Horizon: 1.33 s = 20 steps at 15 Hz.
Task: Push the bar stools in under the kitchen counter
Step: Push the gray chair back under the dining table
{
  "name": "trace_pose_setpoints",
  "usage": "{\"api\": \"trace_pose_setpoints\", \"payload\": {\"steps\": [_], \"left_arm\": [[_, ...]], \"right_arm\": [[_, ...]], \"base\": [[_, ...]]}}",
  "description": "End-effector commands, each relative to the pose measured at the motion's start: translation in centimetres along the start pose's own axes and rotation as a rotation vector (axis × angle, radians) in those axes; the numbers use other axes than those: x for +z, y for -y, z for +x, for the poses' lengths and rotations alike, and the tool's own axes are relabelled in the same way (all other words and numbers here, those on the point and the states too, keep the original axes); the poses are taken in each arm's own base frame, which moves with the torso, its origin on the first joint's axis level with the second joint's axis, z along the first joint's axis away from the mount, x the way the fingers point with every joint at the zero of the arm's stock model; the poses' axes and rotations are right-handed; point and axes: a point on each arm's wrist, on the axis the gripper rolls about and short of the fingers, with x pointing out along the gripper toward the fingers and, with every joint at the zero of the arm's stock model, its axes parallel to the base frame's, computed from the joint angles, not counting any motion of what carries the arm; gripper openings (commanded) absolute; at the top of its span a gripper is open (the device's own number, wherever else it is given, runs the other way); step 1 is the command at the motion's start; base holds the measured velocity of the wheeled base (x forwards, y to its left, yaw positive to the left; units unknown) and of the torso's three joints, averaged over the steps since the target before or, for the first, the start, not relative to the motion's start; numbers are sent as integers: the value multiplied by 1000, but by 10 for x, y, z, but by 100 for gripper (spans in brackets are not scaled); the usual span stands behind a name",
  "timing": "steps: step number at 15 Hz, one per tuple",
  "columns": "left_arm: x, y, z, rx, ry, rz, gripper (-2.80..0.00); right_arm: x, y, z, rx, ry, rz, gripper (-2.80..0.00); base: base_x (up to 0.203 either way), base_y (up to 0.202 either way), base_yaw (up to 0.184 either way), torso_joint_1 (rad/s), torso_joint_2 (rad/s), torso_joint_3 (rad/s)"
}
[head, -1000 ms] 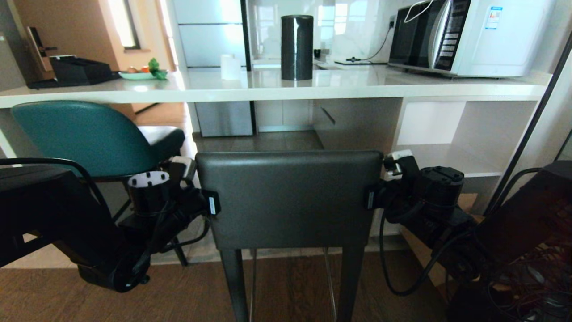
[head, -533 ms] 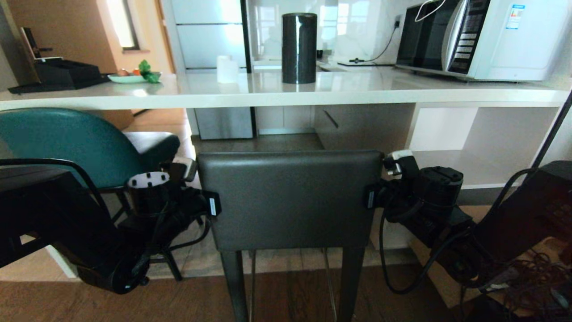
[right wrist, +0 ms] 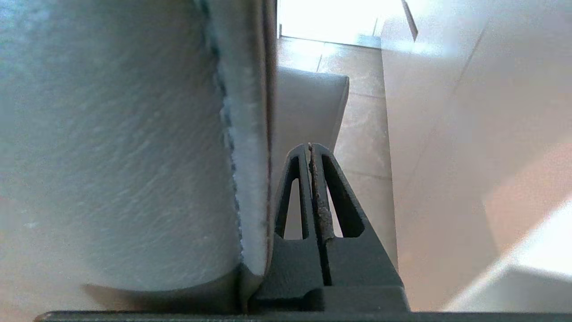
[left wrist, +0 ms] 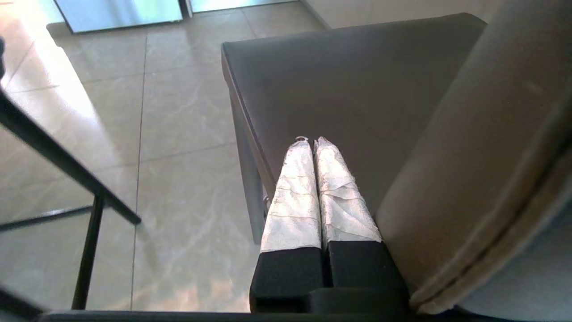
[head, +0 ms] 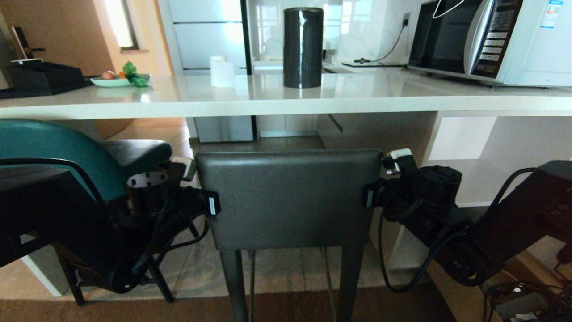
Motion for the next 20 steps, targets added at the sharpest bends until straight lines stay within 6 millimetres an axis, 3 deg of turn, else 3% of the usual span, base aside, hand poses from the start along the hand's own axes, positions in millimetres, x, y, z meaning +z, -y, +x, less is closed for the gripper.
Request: {"api": "trace_pose_setpoints", "payload": {"steps": [1,14,20], "left_arm": [[2,2,0,-8,11,1,-280],[4,5,-1,-15,17,2,-280],[6,5,-5,-16,19,2,-280]], "right_arm": [[0,-2,0,4,5,0,-280],[0,-2,-1,3,5,-1,-280],[1,-1,-2,-23,3,-11,-280]], "base": [[188,0,0,2,2,3],[187,0,2,1,2,2],[12,0,1,2,0,0]]}}
